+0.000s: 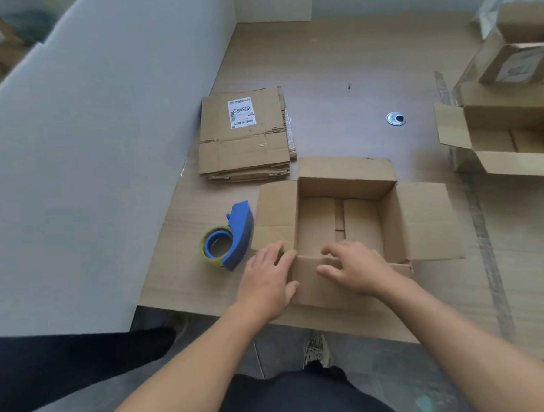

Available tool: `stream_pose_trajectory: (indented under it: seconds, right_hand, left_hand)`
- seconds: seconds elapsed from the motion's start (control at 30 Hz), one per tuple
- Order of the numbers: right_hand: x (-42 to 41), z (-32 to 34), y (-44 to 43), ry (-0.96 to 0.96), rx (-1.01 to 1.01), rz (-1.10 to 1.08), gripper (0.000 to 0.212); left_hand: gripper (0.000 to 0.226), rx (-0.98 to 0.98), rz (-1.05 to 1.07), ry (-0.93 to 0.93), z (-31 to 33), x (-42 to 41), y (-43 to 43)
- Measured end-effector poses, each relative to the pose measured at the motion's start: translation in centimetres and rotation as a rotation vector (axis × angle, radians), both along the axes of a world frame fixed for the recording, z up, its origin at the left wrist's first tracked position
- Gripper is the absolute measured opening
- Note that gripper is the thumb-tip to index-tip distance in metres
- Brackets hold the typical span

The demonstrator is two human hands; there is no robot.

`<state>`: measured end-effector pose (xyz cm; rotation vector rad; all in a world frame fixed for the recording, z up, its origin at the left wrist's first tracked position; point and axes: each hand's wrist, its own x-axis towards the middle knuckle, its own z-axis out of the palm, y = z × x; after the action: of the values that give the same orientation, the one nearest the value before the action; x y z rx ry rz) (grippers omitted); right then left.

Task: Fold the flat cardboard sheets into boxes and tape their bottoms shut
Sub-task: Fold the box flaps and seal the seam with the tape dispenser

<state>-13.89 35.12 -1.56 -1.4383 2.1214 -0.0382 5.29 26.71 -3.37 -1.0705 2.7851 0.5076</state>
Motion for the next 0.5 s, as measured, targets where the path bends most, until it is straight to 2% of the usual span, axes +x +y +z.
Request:
stream_pose_trajectory:
  seconds: [0.2, 0.5]
  right_hand:
    - [4.0, -1.1, 4.2, 0.206, -0.023, -0.088, 0.039]
    - [4.1, -0.6, 11.3, 0.316, -0.170, -0.173, 0.030]
  left_hand:
    - [0.051, -0.017, 0.043, 0.099, 0.6, 4.1, 3.2]
    - [0.040, -0.048, -0.016, 0.218, 2.9, 2.5, 6.9]
